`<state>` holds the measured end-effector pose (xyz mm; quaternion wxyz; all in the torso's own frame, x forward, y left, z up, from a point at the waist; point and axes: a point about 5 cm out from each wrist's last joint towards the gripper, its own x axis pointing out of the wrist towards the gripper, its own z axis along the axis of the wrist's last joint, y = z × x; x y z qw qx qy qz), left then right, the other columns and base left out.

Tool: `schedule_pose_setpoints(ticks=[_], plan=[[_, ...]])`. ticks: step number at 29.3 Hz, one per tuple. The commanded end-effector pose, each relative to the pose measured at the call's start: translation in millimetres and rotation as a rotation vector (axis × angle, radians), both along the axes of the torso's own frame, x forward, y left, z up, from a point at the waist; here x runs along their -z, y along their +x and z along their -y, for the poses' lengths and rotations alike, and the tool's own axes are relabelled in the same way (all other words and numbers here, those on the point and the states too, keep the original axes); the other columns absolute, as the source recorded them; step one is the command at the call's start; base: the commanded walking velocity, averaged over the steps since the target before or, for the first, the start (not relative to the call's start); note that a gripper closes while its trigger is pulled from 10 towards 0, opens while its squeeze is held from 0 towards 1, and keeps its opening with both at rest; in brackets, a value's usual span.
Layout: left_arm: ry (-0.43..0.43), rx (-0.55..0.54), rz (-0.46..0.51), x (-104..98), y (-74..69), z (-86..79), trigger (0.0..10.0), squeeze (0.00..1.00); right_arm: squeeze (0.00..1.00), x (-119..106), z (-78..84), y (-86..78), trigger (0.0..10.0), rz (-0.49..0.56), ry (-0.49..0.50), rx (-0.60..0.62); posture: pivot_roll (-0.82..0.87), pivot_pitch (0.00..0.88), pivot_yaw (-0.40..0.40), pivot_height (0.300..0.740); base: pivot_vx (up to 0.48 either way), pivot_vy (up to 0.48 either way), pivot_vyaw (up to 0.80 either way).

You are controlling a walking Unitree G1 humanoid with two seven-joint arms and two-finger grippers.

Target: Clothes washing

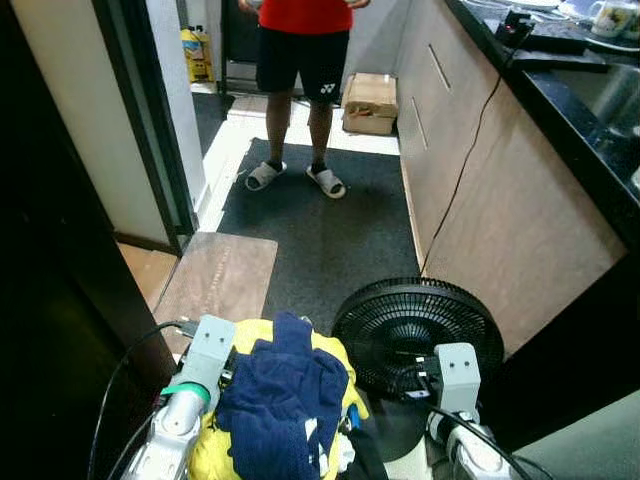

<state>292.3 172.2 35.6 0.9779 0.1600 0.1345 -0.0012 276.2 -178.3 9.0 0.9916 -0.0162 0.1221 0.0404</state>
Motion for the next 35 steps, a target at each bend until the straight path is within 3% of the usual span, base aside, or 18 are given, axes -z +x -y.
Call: schedule_pose_setpoints(ticks=[1,14,20,24,25,29,35], plan=[[0.008,0.008,-0.027,7.3,-5.4,0.8,10.0,0.0,0.0,3.4,3.2,-4.2,10.0,-0.009,-0.005,0.008,0.08,0.006,-0.004,0.74,0.0,0.0,0.0],[0.001,0.012,-0.031,7.4,-4.6,1.7,10.0,0.0,0.0,-0.4,-1.5,-1.7,10.0,0.013,-0.025,-0.021,0.08,0.013,-0.001,0.74,0.0,0.0,0.0],[-0.057,0.044,-0.043,6.6,-4.4,7.2,10.0,0.0,0.0,-2.4,-1.7,0.4,10.0,0.024,-0.028,-0.003,0.08,0.016,-0.001,0.74,0.0,0.0,0.0],[-0.033,0.24,-0.124,12.2,-5.1,34.2,10.0,0.0,0.0,-4.5,2.7,4.1,10.0,0.021,-0.021,0.031,0.08,0.021,0.0,0.74,0.0,0.0,0.0],[-0.033,0.24,-0.124,12.2,-5.1,34.2,10.0,0.0,0.0,-4.5,2.7,4.1,10.0,0.021,-0.021,0.031,0.08,0.021,0.0,0.74,0.0,0.0,0.0],[0.063,0.309,-0.282,33.5,-13.8,38.4,10.0,0.0,0.0,-2.5,6.6,4.0,10.0,0.003,-0.049,0.043,0.07,0.023,0.005,0.74,0.0,0.0,0.0],[0.088,0.269,-0.396,51.4,-20.5,30.7,10.0,0.0,0.0,1.6,12.9,0.8,10.0,-0.024,-0.059,0.062,0.07,0.03,0.019,0.74,0.0,0.0,0.0]])
